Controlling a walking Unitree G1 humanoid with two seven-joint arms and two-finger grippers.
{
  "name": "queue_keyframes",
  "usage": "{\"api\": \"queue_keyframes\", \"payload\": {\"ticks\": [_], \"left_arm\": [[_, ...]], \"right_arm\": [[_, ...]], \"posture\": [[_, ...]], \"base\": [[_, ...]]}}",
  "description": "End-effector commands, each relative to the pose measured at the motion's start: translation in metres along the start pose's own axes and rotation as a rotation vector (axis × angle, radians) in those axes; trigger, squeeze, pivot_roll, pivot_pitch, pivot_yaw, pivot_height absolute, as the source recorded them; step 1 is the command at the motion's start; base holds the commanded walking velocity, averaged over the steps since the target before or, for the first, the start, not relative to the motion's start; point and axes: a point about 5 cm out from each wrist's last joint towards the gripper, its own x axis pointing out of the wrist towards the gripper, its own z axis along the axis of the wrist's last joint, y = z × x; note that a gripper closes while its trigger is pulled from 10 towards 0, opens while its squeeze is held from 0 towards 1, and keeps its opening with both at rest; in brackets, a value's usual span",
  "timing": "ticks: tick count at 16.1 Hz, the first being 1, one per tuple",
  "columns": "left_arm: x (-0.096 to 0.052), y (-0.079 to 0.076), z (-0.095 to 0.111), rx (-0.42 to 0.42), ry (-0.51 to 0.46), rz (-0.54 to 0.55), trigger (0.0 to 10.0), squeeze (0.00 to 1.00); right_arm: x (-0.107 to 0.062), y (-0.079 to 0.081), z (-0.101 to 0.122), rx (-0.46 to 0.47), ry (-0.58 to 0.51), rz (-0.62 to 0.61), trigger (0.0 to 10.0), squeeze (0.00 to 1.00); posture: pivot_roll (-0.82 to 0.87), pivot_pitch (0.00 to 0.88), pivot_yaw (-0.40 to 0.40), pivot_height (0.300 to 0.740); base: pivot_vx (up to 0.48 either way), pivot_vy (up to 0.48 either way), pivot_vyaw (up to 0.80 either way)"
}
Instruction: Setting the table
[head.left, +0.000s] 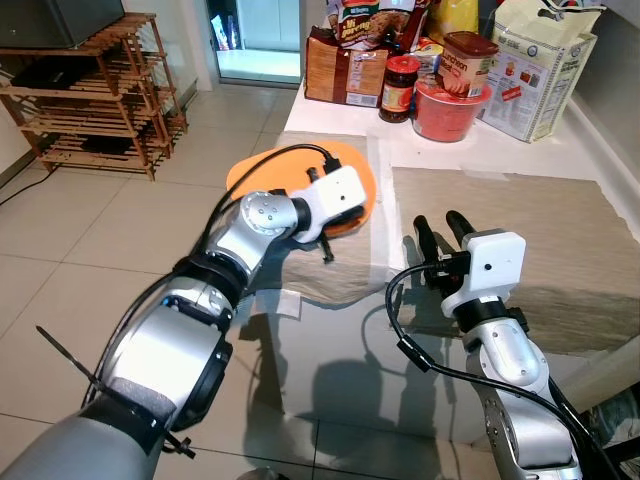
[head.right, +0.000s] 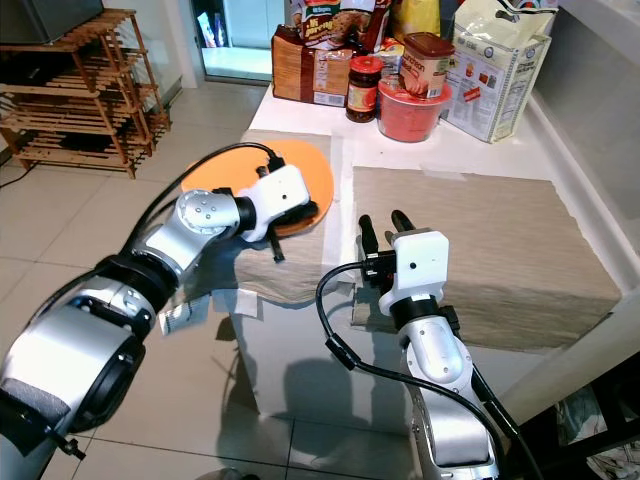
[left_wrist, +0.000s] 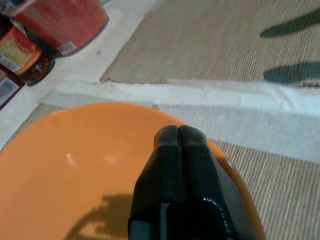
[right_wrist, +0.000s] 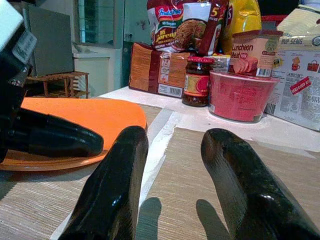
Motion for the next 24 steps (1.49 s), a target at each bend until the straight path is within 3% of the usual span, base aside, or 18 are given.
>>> {"api": "queue_keyframes", "payload": {"ticks": [1,2,3,5,8,11,13,21,24], "left_arm": [[-0.003,0.008,0.009,-0.003,-0.046,0.03,10.0,0.0],[-0.006,0.016,0.014,-0.008,-0.064,0.067,10.0,0.0],[-0.024,0.048,0.019,-0.06,-0.077,0.248,10.0,0.0],[-0.046,0.071,0.007,-0.144,-0.043,0.443,10.0,0.0],[-0.058,0.084,0.002,-0.188,-0.026,0.55,10.0,0.0],[-0.058,0.068,-0.029,-0.149,0.153,0.517,10.0,0.0],[-0.054,0.06,-0.036,-0.149,0.183,0.498,10.0,0.0],[-0.022,0.033,-0.028,-0.082,0.2,0.333,10.0,0.0],[-0.009,0.021,-0.019,-0.1,0.183,0.231,10.0,0.0]], "right_arm": [[0.001,0.001,0.0,0.005,0.006,0.006,10.0,0.0],[0.001,0.002,0.0,0.006,0.006,0.007,10.0,0.0],[0.003,0.003,0.0,0.007,0.004,0.009,10.0,0.0],[0.005,0.003,-0.001,0.007,0.003,0.012,10.0,0.0],[0.006,0.003,-0.002,0.007,0.003,0.02,10.0,0.0],[0.008,0.005,-0.001,0.004,-0.003,0.029,10.0,0.0],[0.009,0.005,0.0,0.003,-0.006,0.032,10.0,0.0],[0.007,0.007,0.0,0.001,-0.003,0.044,10.0,0.0],[0.007,0.007,0.0,0.003,0.0,0.046,10.0,0.0]], "posture": [[0.01,0.022,0.012,0.74],[0.01,0.022,0.011,0.74],[0.02,0.018,0.012,0.74],[0.02,0.014,0.007,0.74],[0.03,0.003,0.002,0.74],[0.02,0.0,0.001,0.74],[0.02,0.0,-0.002,0.74],[0.01,0.016,-0.003,0.74],[0.01,0.018,-0.001,0.74]], "base": [[0.0,0.0,0.0],[0.0,0.0,0.0],[0.0,0.0,0.0],[0.0,0.0,0.0],[0.0,0.0,0.0],[0.0,0.0,0.0],[0.0,0.0,0.0],[0.0,0.0,0.0],[0.0,0.0,0.0]]}}
